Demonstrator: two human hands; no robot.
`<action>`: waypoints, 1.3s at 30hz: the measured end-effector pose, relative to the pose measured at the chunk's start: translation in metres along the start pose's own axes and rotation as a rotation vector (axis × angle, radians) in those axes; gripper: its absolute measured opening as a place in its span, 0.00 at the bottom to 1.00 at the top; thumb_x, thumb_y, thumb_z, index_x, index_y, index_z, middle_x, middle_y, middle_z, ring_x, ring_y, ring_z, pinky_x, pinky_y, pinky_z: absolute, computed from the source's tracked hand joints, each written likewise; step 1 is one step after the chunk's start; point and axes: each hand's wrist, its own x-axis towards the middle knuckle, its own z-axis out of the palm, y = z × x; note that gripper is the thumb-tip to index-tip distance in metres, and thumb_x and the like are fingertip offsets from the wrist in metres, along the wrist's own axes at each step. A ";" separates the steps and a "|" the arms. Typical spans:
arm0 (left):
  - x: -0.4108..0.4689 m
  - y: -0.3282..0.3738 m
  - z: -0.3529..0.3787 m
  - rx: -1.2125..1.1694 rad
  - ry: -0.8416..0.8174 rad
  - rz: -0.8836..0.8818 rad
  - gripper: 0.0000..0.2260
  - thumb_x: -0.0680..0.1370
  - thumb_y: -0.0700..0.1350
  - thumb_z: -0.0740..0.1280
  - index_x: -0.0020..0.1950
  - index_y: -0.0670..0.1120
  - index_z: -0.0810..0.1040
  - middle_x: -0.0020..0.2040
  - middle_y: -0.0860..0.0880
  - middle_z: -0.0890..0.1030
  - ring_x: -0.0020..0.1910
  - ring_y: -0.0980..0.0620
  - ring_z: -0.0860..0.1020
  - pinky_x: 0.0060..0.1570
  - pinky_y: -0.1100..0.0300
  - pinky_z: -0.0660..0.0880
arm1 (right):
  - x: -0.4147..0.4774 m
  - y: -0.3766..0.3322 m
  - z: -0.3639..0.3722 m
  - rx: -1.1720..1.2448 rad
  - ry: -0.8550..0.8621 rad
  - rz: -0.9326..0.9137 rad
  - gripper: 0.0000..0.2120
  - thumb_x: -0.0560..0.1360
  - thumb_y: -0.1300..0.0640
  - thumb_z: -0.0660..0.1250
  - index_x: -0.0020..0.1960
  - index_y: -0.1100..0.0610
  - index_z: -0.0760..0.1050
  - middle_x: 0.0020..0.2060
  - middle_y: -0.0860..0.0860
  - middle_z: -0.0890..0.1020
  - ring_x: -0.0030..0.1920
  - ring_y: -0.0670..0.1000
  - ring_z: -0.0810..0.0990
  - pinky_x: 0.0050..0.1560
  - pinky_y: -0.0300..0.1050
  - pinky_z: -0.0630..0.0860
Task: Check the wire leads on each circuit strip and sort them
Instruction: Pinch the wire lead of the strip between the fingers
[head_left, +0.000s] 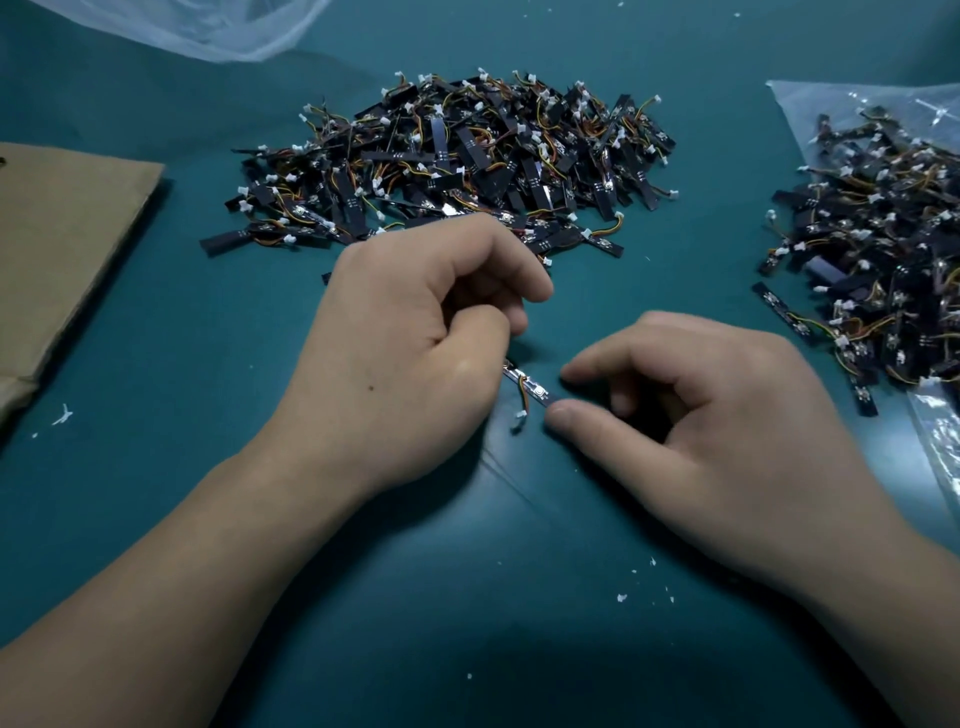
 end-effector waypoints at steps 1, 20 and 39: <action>0.000 0.000 -0.001 0.007 0.000 0.010 0.17 0.68 0.34 0.59 0.46 0.49 0.83 0.37 0.54 0.82 0.39 0.53 0.81 0.40 0.64 0.75 | 0.000 -0.001 0.000 -0.010 -0.007 -0.006 0.10 0.74 0.39 0.72 0.49 0.44 0.83 0.36 0.41 0.77 0.38 0.44 0.77 0.39 0.51 0.76; -0.001 -0.001 0.000 0.004 -0.025 0.020 0.14 0.69 0.38 0.60 0.44 0.49 0.83 0.36 0.54 0.82 0.37 0.48 0.81 0.36 0.56 0.78 | -0.001 0.001 0.002 0.014 -0.007 -0.019 0.04 0.76 0.46 0.71 0.44 0.44 0.84 0.34 0.41 0.80 0.37 0.46 0.79 0.37 0.52 0.76; 0.000 -0.006 0.004 0.035 -0.048 0.125 0.15 0.69 0.41 0.60 0.49 0.47 0.83 0.42 0.53 0.83 0.43 0.56 0.79 0.43 0.65 0.71 | -0.003 -0.003 0.002 -0.092 -0.020 -0.056 0.04 0.75 0.50 0.67 0.48 0.44 0.81 0.39 0.41 0.80 0.41 0.49 0.80 0.40 0.53 0.78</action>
